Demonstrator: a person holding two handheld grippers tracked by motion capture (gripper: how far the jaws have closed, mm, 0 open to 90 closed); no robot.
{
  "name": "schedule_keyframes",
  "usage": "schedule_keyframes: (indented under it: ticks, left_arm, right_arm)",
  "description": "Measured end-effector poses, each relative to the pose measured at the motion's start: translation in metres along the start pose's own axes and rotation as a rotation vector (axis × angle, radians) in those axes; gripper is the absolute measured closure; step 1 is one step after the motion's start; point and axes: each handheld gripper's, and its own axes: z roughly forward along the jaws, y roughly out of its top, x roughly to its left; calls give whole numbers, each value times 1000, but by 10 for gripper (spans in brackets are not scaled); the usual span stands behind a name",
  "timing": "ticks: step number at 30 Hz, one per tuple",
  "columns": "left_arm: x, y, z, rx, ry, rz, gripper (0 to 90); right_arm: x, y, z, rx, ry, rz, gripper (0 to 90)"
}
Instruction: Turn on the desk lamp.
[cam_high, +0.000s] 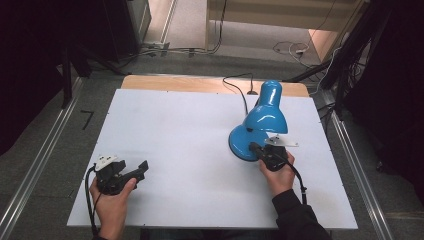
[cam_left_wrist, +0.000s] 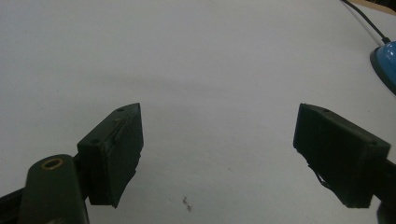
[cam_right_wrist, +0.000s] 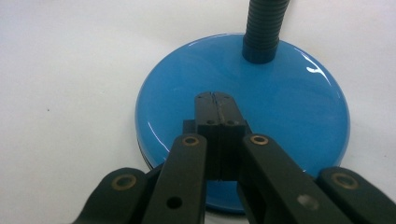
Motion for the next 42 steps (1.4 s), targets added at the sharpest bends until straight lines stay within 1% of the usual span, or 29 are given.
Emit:
schedule_keyframes:
  ticks: [26,28,31,34,42]
  left_arm:
    - [0,0,0,-3,-1,-2,166]
    - [0,0,0,-3,-1,-1,166]
    - [0,0,0,-2,-1,-1,166]
    - [-1,0,0,-2,-2,-1,166]
    - [0,0,0,0,-3,-2,166]
  right_arm:
    - [1,-3,0,-6,1,-6,882]
    - [1,-4,0,4,13,-3,882]
    - [3,-5,-1,1,8,-21,882]
    - [3,-5,-1,2,16,-13,882]
    - [2,-5,-1,2,15,-14,882]
